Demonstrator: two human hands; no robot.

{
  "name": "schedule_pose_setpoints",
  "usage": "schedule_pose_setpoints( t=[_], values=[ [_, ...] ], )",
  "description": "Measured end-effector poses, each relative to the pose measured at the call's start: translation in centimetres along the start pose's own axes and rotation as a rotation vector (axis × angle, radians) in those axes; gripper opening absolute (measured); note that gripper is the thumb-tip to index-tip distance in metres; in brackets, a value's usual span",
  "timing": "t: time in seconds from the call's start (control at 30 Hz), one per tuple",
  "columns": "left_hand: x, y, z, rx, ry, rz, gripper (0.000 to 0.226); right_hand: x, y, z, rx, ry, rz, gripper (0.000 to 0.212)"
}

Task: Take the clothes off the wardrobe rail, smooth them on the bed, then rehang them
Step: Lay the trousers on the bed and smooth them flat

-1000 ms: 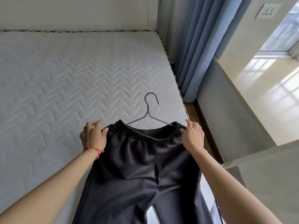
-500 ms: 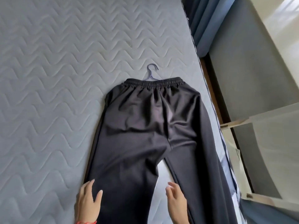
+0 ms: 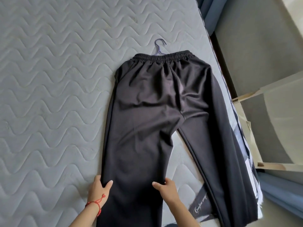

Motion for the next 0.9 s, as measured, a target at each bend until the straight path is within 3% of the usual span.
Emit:
schedule_pose_setpoints(
  t=[0.13, 0.23, 0.33, 0.4, 0.5, 0.57, 0.63, 0.7, 0.8, 0.9],
  values=[
    [2.4, -1.0, 0.9, 0.181, -0.038, -0.046, 0.039, -2.8, -0.6, 0.1, 0.020, -0.175, 0.011, 0.004],
    [3.2, -2.3, 2.4, 0.284, -0.349, -0.116, 0.023, -3.0, -1.3, -2.5, -0.232, -0.103, -0.111, 0.009],
    [3.2, -3.6, 4.7, 0.343, -0.537, -0.199, 0.011, -3.5, -1.9, -5.0, -0.382, 0.001, -0.178, 0.034],
    [3.2, -4.5, 5.7, 0.335, -0.465, -0.185, 0.008, -4.5, -2.1, -5.4, -0.313, -0.049, -0.128, 0.034],
    [3.0, -5.4, 6.5, 0.288, -0.333, -0.134, 0.018, -6.2, -2.0, -5.3, -0.218, -0.201, -0.031, 0.012],
    [2.5, -5.8, 6.2, 0.273, -0.192, -0.105, 0.009, -7.0, -2.0, -5.2, -0.186, -0.246, -0.022, 0.003],
    [2.4, -5.7, 5.8, 0.238, -0.053, -0.107, 0.030, -7.5, -2.3, -4.8, -0.167, -0.313, 0.005, 0.014],
    [2.3, -5.9, 5.2, 0.214, 0.071, -0.101, 0.038, -8.3, -2.4, -4.4, -0.161, -0.404, 0.063, 0.028],
    [1.8, -6.6, 4.3, 0.113, 0.171, -0.140, 0.035, -8.0, -3.2, -5.0, -0.215, -0.602, 0.136, 0.025],
    [-0.2, -8.3, 3.9, -0.067, 0.188, -0.061, 0.040, -6.9, -4.4, -8.0, -0.376, -0.469, 0.094, 0.021]
  ],
)
Point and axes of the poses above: each hand's wrist, its own y-axis towards the middle knuckle, its own z-axis out of the palm, x = y × z, the point moved 1 cm from there along y, towards the middle knuckle, and after that the axes turned 7 degrees about z, right-handed, at the moved point
